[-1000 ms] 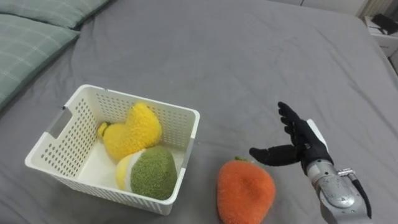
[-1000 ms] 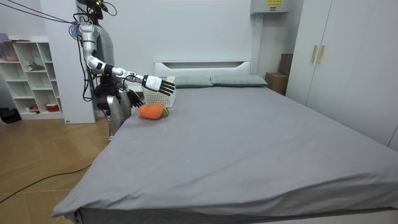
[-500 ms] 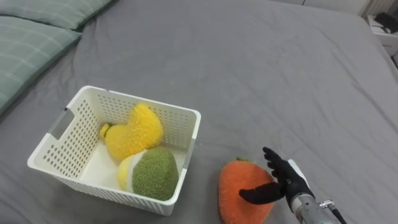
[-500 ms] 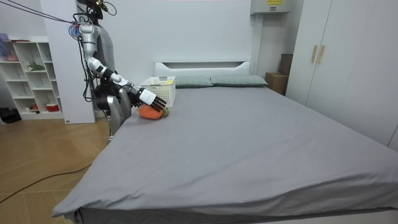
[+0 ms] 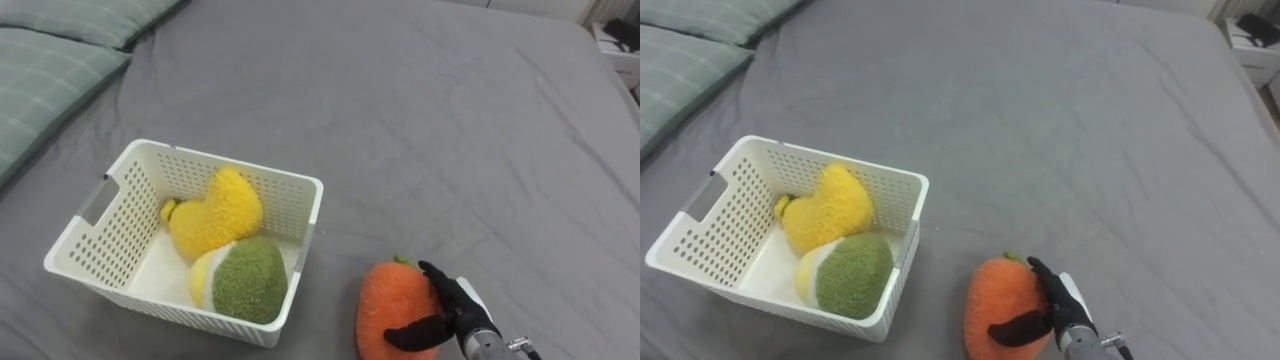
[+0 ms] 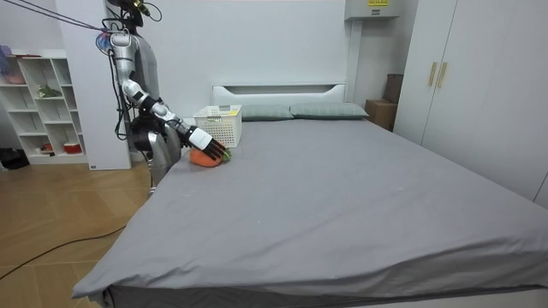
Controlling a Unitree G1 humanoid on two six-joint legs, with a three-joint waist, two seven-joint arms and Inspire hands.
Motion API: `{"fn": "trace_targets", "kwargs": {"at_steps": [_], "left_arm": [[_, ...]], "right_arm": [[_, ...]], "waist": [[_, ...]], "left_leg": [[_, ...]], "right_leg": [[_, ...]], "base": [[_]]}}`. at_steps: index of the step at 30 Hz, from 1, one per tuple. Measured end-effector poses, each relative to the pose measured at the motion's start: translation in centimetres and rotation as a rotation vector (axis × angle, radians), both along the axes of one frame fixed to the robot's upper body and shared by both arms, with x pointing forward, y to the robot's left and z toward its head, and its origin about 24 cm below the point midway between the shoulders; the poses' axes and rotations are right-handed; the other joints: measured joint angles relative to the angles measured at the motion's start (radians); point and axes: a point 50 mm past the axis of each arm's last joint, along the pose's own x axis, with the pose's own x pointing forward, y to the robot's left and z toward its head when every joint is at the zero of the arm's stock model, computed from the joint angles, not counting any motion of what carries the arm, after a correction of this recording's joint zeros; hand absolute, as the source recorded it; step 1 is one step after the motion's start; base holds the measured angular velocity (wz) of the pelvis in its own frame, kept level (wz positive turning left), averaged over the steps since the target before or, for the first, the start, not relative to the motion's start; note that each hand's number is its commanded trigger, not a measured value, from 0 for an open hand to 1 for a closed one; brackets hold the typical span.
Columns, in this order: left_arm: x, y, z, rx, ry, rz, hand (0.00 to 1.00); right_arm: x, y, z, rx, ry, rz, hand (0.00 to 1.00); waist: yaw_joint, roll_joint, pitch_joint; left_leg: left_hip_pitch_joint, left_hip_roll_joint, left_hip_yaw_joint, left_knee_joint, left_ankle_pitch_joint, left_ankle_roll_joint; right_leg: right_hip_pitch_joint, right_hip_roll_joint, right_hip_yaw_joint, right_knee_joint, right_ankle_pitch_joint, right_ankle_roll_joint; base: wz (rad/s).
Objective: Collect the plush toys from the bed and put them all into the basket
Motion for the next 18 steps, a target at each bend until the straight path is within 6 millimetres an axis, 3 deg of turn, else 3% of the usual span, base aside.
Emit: {"fn": "trace_targets", "kwargs": {"at_steps": [1,8,18], "left_arm": [[0.0,0.0,0.0,0.000,0.000,-0.003,0.00],[-0.1,0.0,0.1,0.013,-0.015,-0.007,0.00],[-0.1,0.0,0.1,0.022,-0.022,-0.006,0.00]], "right_arm": [[-0.1,0.0,-0.1,-0.003,0.001,0.003,1.00],[-0.3,-0.5,-0.5,-0.051,0.011,-0.008,1.00],[-1.3,-0.3,-1.5,-0.062,0.073,0.014,1.00]], "waist": [[0.000,-0.001,-0.0003],[0.000,-0.005,-0.0021],[0.002,-0.007,0.0023]], "left_leg": [[0.000,0.000,0.000,0.000,0.000,0.000],[-0.007,-0.003,-0.016,0.000,-0.001,0.000],[-0.003,-0.004,-0.024,0.000,-0.006,-0.002]], "right_leg": [[0.000,0.000,-0.001,0.000,0.000,0.000],[0.004,0.001,-0.014,-0.008,-0.001,0.001],[0.017,0.004,-0.017,-0.014,-0.005,0.002]], "base": [[0.03],[0.05],[0.02]]}}
